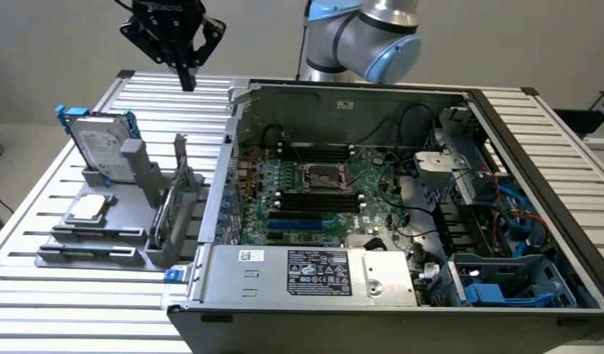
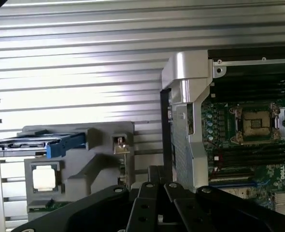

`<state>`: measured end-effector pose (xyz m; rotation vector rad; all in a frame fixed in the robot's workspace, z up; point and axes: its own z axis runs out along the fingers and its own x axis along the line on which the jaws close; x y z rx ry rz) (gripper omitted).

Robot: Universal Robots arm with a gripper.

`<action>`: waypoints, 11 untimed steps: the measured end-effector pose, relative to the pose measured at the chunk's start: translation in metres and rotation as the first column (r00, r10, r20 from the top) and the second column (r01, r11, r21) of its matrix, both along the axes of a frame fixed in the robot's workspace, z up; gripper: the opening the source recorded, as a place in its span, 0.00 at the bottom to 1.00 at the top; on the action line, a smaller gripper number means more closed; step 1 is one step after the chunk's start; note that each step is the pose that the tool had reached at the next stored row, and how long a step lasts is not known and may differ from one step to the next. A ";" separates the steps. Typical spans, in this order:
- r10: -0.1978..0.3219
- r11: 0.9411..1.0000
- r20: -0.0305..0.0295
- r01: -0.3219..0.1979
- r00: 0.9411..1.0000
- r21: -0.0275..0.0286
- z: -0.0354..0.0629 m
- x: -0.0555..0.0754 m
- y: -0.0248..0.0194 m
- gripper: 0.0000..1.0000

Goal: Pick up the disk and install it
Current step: 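Reach for the disk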

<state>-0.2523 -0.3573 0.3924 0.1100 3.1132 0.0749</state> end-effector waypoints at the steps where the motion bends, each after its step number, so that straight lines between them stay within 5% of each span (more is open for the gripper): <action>1: 0.000 1.000 0.000 0.000 1.000 0.000 0.0000 -0.005 0.0009 0.11; 11: 0.000 1.000 0.000 0.000 1.000 0.008 -0.0011 -0.050 0.0079 0.11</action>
